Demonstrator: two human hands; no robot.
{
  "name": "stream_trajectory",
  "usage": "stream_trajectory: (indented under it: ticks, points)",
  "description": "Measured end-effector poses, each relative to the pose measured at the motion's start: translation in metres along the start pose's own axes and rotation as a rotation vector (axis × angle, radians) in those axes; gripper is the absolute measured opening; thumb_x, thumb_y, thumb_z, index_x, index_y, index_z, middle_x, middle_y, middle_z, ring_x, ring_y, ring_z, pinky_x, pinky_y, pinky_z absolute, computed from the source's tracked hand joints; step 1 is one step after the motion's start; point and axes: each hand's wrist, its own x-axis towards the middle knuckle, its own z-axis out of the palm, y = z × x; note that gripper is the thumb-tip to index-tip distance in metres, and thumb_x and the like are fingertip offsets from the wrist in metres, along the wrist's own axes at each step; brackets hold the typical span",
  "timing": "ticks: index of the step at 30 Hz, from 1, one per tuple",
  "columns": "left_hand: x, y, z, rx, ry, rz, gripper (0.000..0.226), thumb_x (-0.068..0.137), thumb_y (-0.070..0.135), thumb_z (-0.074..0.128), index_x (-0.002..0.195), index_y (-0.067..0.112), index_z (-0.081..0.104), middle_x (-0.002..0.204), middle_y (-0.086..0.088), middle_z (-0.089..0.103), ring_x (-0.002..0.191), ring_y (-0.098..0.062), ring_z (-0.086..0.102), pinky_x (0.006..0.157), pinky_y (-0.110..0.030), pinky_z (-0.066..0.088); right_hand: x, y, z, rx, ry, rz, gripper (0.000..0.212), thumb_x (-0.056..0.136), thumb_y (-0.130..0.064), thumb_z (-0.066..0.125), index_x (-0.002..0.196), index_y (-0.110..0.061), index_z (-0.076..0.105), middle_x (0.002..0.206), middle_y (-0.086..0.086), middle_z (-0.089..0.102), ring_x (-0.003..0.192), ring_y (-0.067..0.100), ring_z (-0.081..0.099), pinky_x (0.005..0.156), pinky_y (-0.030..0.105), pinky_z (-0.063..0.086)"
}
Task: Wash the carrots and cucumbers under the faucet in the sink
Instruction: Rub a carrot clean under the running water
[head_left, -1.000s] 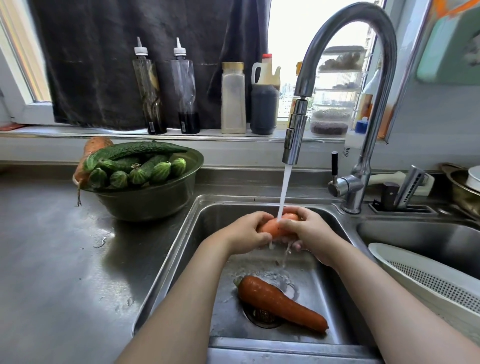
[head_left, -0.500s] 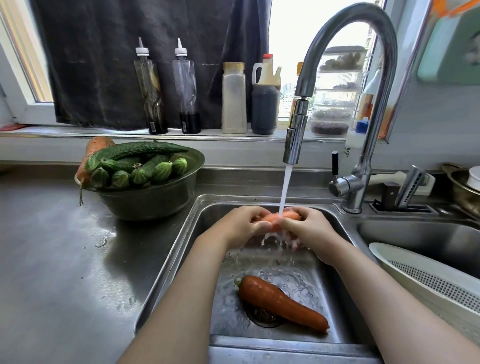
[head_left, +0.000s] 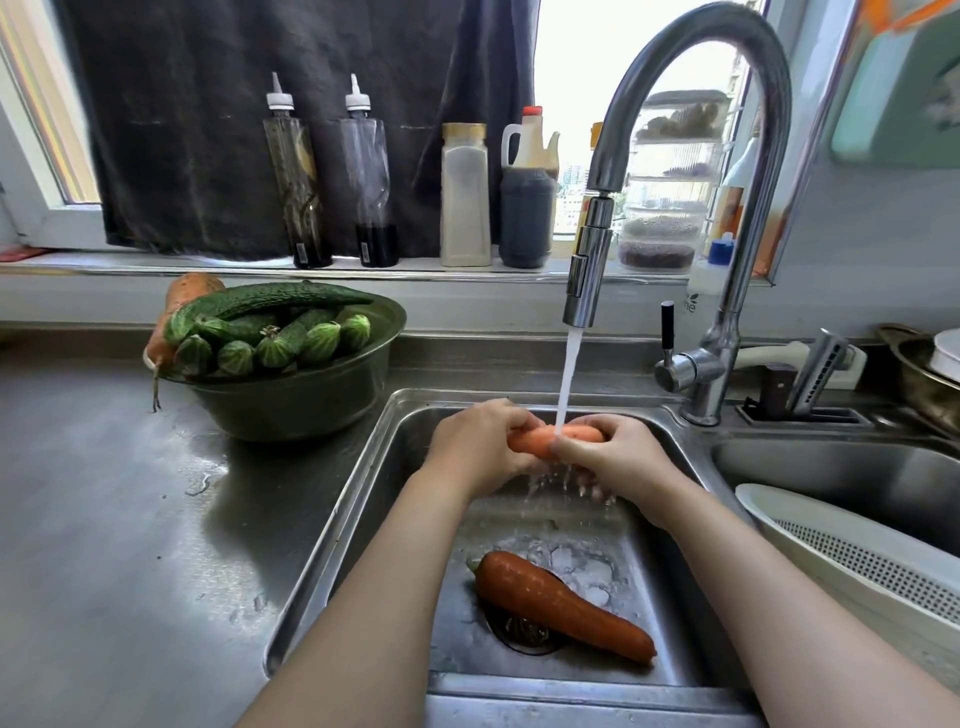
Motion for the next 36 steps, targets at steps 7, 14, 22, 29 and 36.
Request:
stream_trajectory:
  ticks: [7, 14, 22, 29, 36]
  points:
    - [0.002, -0.002, 0.004, -0.030, 0.021, 0.035, 0.043, 0.082, 0.051, 0.080, 0.122, 0.039, 0.069, 0.109, 0.014, 0.063, 0.098, -0.012, 0.060, 0.081, -0.030, 0.047, 0.001, 0.001, -0.002, -0.036, 0.006, -0.015, 0.033, 0.081, -0.029, 0.084, 0.109, -0.017, 0.072, 0.076, 0.010, 0.074, 0.057, 0.018, 0.063, 0.046, 0.030, 0.049]
    - [0.002, -0.005, 0.008, -0.079, -0.051, -0.029, 0.035, 0.090, 0.047, 0.073, 0.122, 0.036, 0.063, 0.111, 0.012, 0.067, 0.096, -0.011, 0.062, 0.081, -0.031, 0.047, 0.009, 0.004, -0.003, 0.172, 0.020, 0.049, 0.028, 0.095, -0.010, 0.065, 0.123, -0.009, 0.069, 0.079, 0.015, 0.067, 0.050, 0.015, 0.052, 0.043, 0.026, 0.043]
    - [-0.005, -0.001, 0.024, -0.626, -0.301, -0.154, 0.032, 0.101, 0.053, 0.055, 0.114, 0.026, 0.066, 0.086, 0.011, 0.066, 0.073, -0.008, 0.059, 0.067, -0.028, 0.048, 0.007, 0.001, 0.006, 0.299, -0.107, -0.017, 0.021, 0.100, -0.013, 0.064, 0.121, -0.017, 0.064, 0.077, 0.010, 0.061, 0.046, 0.014, 0.049, 0.041, 0.025, 0.040]
    - [-0.002, 0.005, 0.025, -0.628, -0.266, -0.350, 0.081, 0.091, 0.084, 0.032, 0.091, 0.015, 0.074, 0.062, 0.001, 0.063, 0.054, -0.019, 0.052, 0.057, -0.031, 0.042, 0.003, -0.003, 0.015, 0.199, 0.024, -0.030, 0.034, 0.107, -0.039, 0.050, 0.100, -0.012, 0.071, 0.058, 0.011, 0.062, 0.038, 0.017, 0.051, 0.036, 0.023, 0.040]
    - [-0.006, -0.018, 0.023, -0.980, -0.464, -0.407, 0.062, 0.103, 0.066, 0.036, 0.119, 0.015, 0.066, 0.085, -0.006, 0.070, 0.054, -0.015, 0.055, 0.051, -0.027, 0.044, -0.003, -0.006, 0.015, 0.326, -0.216, -0.013, 0.027, 0.104, -0.009, 0.052, 0.127, -0.019, 0.064, 0.082, -0.001, 0.075, 0.050, 0.013, 0.049, 0.045, 0.022, 0.041]
